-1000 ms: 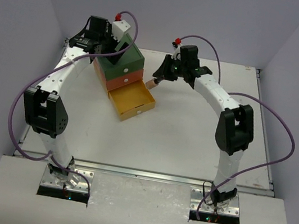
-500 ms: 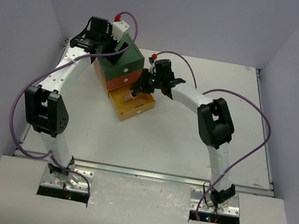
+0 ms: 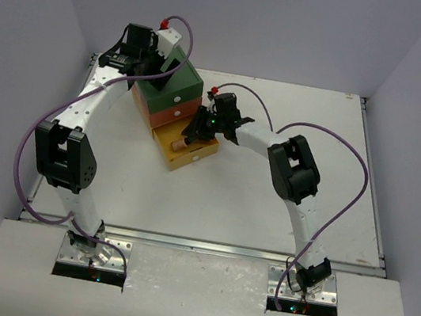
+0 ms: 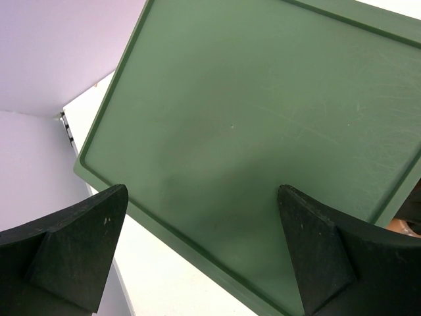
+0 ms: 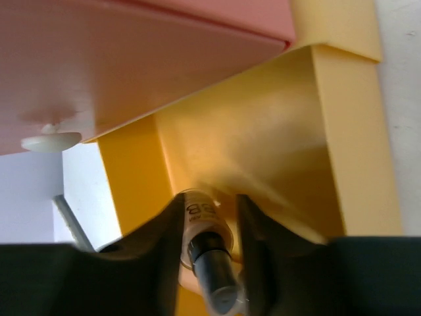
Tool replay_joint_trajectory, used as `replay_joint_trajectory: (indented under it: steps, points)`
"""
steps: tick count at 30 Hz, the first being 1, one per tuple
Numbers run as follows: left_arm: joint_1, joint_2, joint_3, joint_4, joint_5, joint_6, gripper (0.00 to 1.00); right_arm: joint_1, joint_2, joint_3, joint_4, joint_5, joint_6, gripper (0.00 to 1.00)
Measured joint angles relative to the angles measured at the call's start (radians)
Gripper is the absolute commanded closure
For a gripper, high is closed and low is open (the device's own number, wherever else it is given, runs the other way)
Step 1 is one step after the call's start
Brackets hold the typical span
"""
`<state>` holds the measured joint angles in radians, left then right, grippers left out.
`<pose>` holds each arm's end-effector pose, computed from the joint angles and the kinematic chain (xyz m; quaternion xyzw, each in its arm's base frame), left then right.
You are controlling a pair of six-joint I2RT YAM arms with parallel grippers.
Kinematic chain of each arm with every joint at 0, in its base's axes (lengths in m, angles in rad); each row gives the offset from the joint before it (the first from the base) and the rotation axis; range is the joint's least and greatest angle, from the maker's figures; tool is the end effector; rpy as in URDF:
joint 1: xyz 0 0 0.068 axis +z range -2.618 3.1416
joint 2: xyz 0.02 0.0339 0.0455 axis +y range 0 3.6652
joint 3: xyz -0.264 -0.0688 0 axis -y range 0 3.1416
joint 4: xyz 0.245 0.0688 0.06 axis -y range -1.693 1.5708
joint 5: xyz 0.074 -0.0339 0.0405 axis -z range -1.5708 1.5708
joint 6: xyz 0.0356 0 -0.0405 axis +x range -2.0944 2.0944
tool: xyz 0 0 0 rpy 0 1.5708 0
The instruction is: Organize the makeup
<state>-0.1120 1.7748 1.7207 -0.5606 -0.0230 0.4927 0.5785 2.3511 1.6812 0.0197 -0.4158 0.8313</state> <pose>0.4084 -0.0451 0.3555 0.2593 0.8491 0.0971 0.4498 0.4274 0.2963 0.1315 0.0196 0.8812 0.4225 0.2112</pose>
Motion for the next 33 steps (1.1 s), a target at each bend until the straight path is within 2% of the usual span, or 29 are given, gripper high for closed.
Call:
replay_joint_trajectory:
  steps: [8, 16, 22, 27, 33]
  points:
    - [0.0, 0.0, -0.002, 0.005, -0.011, 0.001, 0.03, 0.0, 0.001, 0.057, -0.06, 0.034, -0.066, 0.41]
    - [0.003, -0.001, -0.018, 0.04, -0.015, 0.001, 0.03, 0.0, -0.021, 0.092, -0.135, 0.075, -0.175, 0.4]
    - [0.004, -0.001, -0.018, 0.041, -0.015, 0.0, 0.03, 0.0, -0.123, 0.075, -0.193, 0.094, -0.261, 0.43]
    - [0.004, 0.0, -0.018, 0.042, -0.017, -0.002, 0.03, 0.0, -0.326, -0.091, -0.188, 0.102, -0.293, 0.45]
    - [0.007, 0.024, 0.004, 0.054, -0.027, -0.02, 0.03, 0.017, -0.559, -0.422, -0.11, 0.157, -0.29, 0.47]
